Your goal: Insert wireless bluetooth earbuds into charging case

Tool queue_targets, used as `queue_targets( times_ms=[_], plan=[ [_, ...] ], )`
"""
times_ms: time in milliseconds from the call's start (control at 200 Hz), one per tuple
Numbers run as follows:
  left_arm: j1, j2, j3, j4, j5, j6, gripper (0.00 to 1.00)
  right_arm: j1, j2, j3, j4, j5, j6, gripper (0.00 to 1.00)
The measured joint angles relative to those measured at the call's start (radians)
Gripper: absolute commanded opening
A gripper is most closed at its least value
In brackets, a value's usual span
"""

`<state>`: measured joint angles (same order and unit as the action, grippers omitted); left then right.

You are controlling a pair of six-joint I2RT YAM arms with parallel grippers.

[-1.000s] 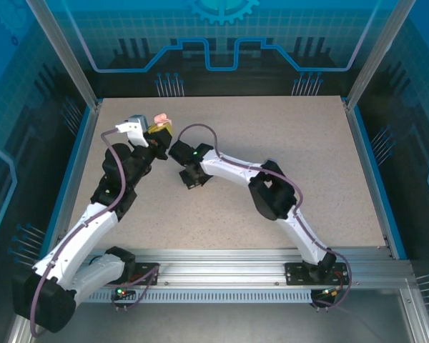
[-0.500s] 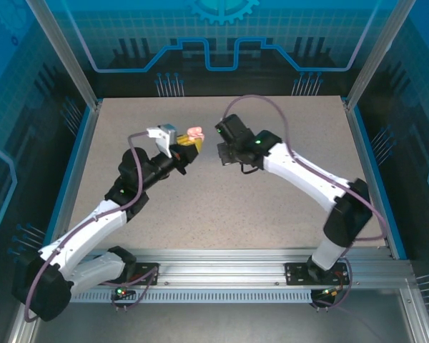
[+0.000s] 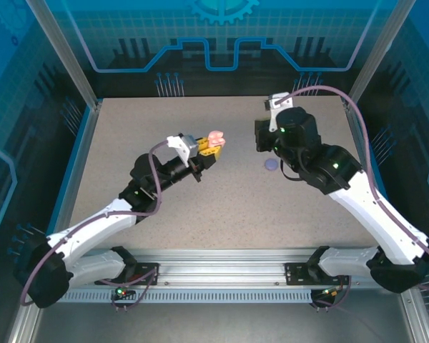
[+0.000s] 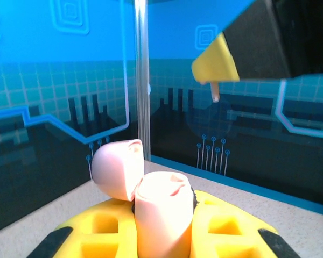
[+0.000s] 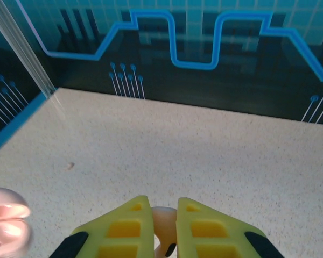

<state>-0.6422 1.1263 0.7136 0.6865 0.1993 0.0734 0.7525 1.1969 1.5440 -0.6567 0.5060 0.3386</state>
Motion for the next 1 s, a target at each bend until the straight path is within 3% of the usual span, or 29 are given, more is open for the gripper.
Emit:
queue_targets(
  times_ms=[350, 995],
  plan=[
    [-0.06, 0.232, 0.099, 0.2, 0.007, 0.211, 0.0, 0.039, -0.081, -0.042, 0.145, -0.051, -0.056, 0.14],
    [-0.113, 0.248, 0.186, 0.283, -0.011, 0.301, 0.0, 0.067, -0.105, -0.103, 0.258, -0.08, -0.105, 0.14]
  ],
)
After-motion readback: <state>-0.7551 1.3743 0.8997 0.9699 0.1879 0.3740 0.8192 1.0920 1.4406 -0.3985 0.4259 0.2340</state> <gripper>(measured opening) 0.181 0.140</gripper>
